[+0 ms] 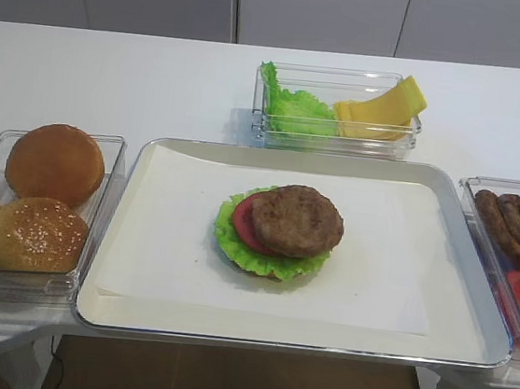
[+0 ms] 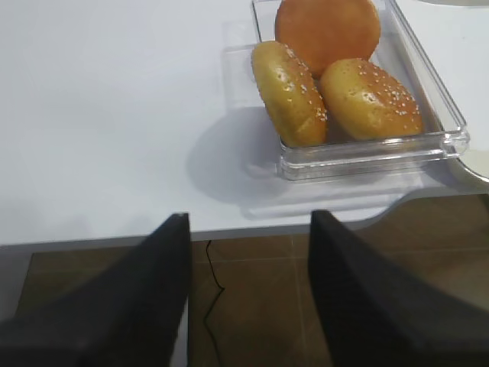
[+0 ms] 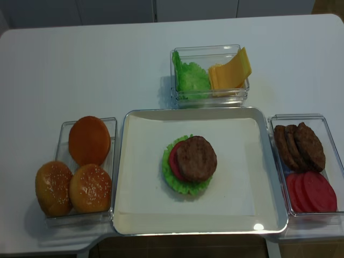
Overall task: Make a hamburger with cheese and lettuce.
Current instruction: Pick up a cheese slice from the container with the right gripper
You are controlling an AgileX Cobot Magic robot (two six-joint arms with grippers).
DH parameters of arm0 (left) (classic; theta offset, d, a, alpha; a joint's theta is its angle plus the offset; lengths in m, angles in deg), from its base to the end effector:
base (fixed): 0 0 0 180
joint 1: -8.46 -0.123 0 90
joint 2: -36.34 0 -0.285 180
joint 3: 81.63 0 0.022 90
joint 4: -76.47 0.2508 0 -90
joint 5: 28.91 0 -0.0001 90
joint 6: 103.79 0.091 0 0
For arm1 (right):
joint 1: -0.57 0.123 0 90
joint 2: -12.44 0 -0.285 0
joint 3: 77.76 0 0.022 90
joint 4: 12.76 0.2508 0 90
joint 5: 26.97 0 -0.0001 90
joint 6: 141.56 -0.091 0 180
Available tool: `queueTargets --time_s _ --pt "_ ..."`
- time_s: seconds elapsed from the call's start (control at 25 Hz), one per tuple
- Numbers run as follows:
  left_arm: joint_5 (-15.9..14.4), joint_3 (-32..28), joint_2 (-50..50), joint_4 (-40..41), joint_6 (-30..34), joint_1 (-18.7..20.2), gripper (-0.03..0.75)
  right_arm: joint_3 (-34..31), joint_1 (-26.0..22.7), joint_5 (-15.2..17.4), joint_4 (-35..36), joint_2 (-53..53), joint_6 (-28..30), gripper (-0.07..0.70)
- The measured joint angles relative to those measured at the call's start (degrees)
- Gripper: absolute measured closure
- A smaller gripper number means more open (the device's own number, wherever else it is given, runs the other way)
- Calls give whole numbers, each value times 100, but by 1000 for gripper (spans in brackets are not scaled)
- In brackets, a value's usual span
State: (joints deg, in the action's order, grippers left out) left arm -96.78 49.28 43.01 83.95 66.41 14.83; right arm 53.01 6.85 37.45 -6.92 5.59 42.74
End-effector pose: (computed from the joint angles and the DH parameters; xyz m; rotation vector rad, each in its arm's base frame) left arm -0.0115 0.0123 0.2655 -0.0812 2.1484 -0.0051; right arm -0.0099 0.0073 0.2693 -0.2027 2.0921 0.1439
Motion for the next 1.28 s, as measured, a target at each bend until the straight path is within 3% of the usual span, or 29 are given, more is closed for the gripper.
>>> queueTargets --time_s 0.92,1.28 --pt "0 0 0 0 0 0 346 0 0 0 0 0 0 308" --pt "0 0 0 0 0 0 346 0 0 0 0 0 -45 358"
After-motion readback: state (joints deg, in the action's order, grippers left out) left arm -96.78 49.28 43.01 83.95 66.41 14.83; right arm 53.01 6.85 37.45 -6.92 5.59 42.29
